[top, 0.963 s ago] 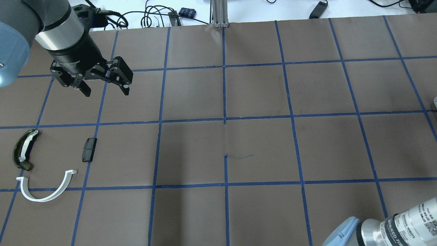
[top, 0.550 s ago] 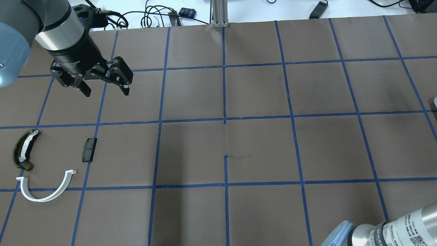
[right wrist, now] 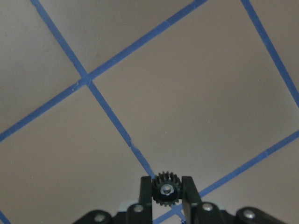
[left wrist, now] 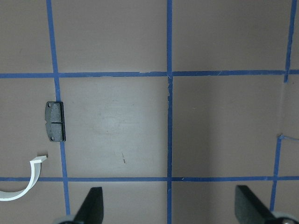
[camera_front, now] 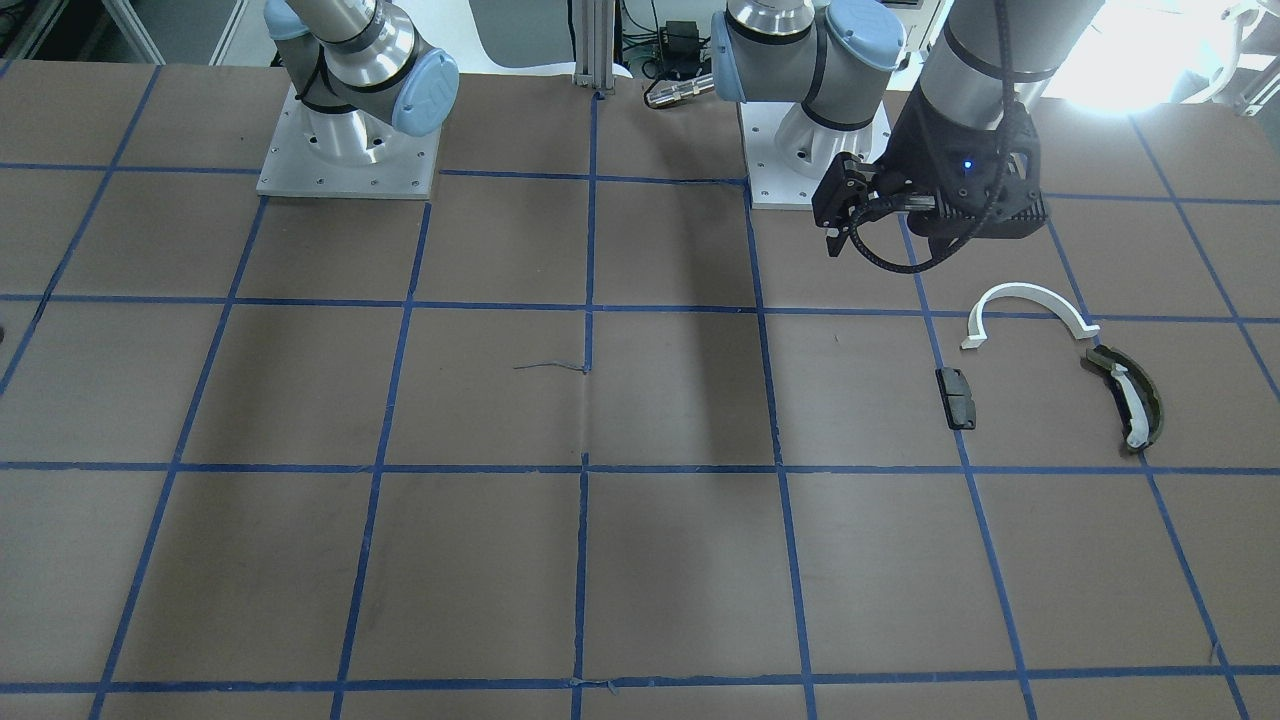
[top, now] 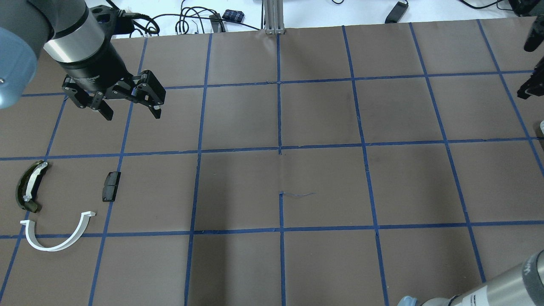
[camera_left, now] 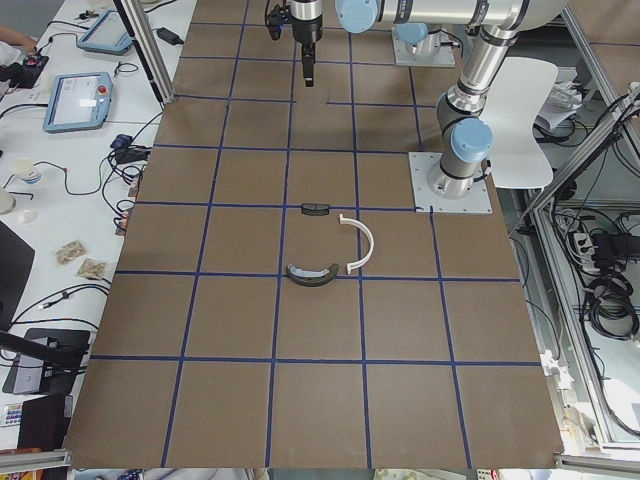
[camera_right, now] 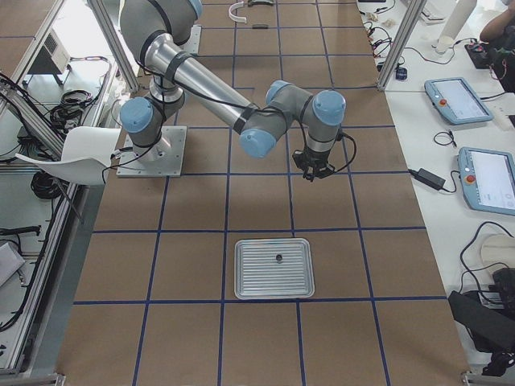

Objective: Place bearing gear from tray to pile

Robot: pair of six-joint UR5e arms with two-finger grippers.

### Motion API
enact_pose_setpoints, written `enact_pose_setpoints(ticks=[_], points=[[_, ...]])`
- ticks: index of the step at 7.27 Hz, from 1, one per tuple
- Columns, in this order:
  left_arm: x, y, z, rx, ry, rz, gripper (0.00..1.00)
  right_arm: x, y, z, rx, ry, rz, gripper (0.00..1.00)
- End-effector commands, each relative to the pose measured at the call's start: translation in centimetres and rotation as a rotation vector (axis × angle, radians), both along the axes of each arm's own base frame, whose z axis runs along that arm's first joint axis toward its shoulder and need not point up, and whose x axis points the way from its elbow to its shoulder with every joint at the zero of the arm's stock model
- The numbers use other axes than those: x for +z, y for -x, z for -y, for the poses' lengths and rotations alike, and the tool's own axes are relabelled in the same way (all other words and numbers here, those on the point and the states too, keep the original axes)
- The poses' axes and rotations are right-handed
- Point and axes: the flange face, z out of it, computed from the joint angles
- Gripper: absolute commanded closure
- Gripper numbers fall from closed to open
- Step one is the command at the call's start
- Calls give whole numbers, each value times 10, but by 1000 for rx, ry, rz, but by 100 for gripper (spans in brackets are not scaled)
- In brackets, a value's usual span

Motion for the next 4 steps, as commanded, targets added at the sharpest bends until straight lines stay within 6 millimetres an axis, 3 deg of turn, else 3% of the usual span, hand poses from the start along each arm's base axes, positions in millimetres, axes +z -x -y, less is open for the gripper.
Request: enact_pose_setpoints(ticks=[1,4], points=[[-1,-1,0,-3,-2,1,0,1,-134,27,-129,-10,-17,95],[-1,0,0,-6,0,0,0,-11,-329,20,-431,-7,-30,95]])
